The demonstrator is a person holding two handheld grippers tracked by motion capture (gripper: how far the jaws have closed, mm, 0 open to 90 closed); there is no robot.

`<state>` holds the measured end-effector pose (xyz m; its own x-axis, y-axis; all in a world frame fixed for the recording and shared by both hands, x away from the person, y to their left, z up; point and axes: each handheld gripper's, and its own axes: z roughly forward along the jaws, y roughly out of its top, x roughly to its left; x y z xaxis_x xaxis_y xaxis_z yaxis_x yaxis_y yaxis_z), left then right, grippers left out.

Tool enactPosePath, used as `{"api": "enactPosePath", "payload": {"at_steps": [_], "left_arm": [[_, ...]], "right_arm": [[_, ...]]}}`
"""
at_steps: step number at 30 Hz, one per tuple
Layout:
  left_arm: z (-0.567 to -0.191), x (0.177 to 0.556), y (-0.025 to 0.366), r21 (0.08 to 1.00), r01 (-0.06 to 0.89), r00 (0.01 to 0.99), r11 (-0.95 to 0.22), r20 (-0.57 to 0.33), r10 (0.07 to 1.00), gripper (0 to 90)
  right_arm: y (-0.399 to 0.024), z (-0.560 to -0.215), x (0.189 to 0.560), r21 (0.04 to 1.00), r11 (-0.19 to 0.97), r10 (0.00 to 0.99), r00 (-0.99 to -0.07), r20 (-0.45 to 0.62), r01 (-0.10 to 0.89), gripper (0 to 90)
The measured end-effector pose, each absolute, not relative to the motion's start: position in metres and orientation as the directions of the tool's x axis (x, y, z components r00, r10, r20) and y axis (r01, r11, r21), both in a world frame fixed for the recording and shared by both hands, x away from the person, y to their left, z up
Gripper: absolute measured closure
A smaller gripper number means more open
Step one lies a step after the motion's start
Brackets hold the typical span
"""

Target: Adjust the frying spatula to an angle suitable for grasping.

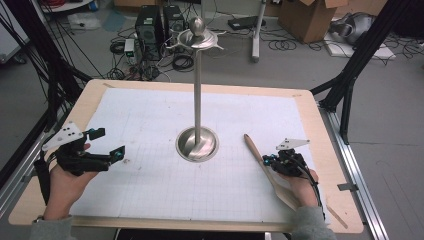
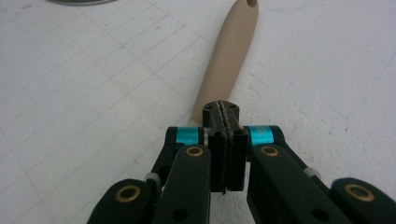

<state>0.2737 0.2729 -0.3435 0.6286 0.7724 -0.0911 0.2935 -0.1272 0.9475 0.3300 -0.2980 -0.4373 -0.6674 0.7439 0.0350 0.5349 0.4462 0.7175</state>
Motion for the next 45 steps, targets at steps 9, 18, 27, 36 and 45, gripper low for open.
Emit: {"api": "enactPosePath", "payload": {"at_steps": [9, 18, 27, 36, 45], "left_arm": [[-0.345, 0.274, 0.274, 0.946, 0.297, 0.627, -0.126, -0.094, 0.774, 3.3], [-0.344, 0.274, 0.274, 0.947, 0.297, 0.625, -0.124, -0.095, 0.775, 3.3], [-0.345, 0.274, 0.273, 0.946, 0.297, 0.627, -0.127, -0.093, 0.773, 3.3], [-0.343, 0.273, 0.274, 0.948, 0.293, 0.625, -0.123, -0.093, 0.775, 3.3], [-0.341, 0.273, 0.277, 0.951, 0.286, 0.624, -0.118, -0.092, 0.776, 3.3]], "right_arm": [[-0.298, -0.442, 0.336, 0.708, 0.456, 0.723, -0.688, 0.058, 0.539, 90.0], [-0.291, -0.441, 0.334, 0.699, 0.515, 0.675, -0.737, 0.026, 0.496, 90.0], [-0.286, -0.439, 0.332, 0.687, 0.551, 0.644, -0.765, 0.01, 0.474, 90.0], [-0.284, -0.437, 0.331, 0.685, 0.575, 0.632, -0.774, -0.025, 0.447, 90.0], [-0.293, -0.415, 0.319, 0.756, 0.492, 0.689, -0.724, -0.035, 0.432, 89.9]]}}
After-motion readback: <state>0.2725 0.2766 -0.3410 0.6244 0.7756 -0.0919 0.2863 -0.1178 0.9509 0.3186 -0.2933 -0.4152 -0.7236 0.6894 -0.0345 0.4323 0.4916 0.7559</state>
